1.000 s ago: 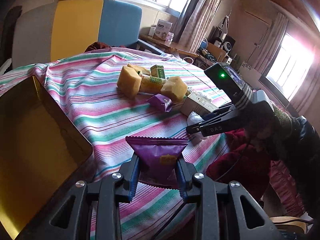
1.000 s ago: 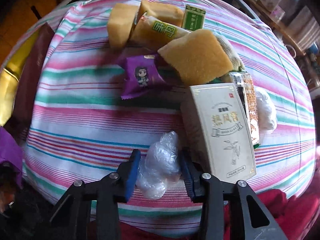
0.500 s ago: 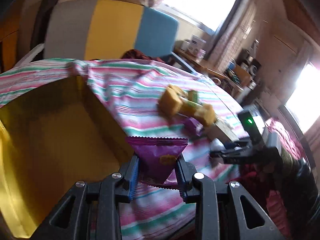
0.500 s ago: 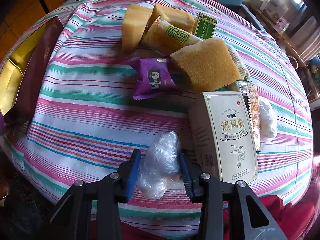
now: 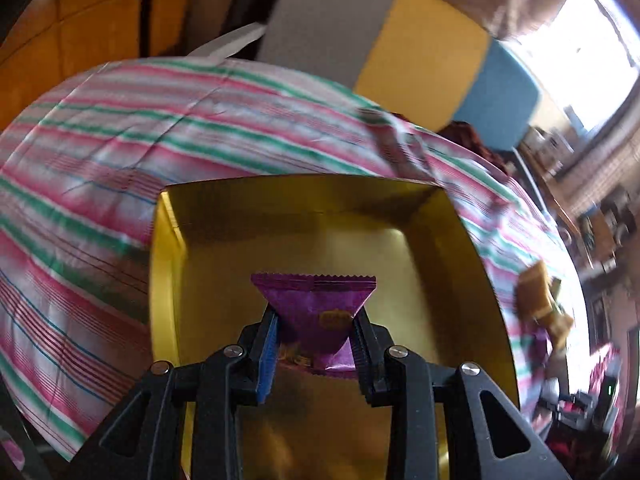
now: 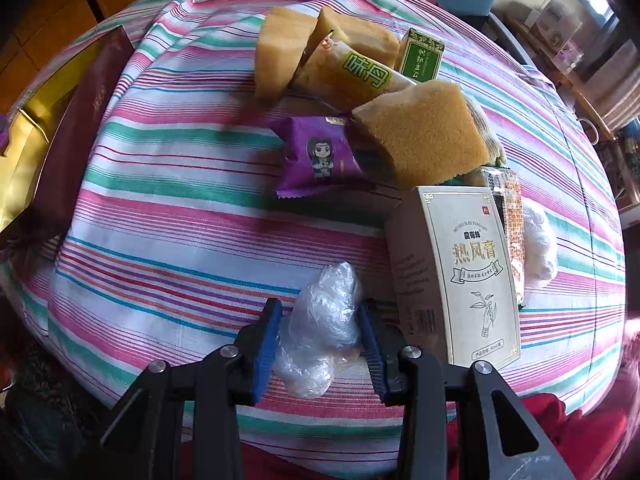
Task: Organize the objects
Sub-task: 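Lower the purple packet into the gold tray and open the left tool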
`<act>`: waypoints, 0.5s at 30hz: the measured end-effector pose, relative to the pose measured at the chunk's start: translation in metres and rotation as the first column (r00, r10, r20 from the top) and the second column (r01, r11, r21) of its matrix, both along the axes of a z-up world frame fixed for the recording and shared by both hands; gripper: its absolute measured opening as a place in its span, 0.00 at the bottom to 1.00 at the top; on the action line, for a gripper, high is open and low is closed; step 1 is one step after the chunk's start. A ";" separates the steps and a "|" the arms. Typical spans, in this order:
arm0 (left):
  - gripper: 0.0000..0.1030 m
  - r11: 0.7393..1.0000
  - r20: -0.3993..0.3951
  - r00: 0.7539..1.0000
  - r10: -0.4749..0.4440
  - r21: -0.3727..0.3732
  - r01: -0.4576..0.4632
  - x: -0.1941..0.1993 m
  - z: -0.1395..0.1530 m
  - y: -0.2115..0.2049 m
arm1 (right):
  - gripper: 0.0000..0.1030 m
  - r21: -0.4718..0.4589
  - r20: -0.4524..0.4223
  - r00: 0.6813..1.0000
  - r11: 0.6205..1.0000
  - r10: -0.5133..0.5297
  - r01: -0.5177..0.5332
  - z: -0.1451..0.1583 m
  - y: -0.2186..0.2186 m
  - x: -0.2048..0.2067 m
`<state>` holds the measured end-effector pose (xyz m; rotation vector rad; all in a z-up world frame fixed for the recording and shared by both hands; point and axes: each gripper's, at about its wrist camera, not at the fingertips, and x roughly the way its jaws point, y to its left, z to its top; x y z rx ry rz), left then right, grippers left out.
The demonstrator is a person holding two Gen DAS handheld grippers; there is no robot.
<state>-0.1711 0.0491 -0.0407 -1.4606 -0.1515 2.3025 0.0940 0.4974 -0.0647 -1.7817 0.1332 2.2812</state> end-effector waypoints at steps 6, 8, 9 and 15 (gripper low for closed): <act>0.31 0.995 0.047 0.996 0.073 -0.073 -0.069 -0.038 -0.021 -0.001 | 0.39 -0.003 -0.003 1.000 1.000 0.006 -0.006 0.006 0.007 -0.004; 0.31 0.993 0.048 0.996 0.080 -0.096 -0.075 -0.046 -0.025 0.001 | 0.39 -0.006 -0.005 1.000 1.000 0.006 -0.006 0.008 0.011 -0.006; 0.31 0.990 0.048 0.995 0.086 -0.112 -0.081 -0.051 -0.027 0.003 | 0.39 -0.007 -0.005 1.000 1.000 0.006 -0.006 0.009 0.012 -0.007; 0.32 0.968 0.013 0.994 0.104 -0.230 -0.098 -0.064 -0.032 0.005 | 0.39 -0.018 -0.011 1.000 1.000 0.010 -0.010 0.016 0.022 -0.014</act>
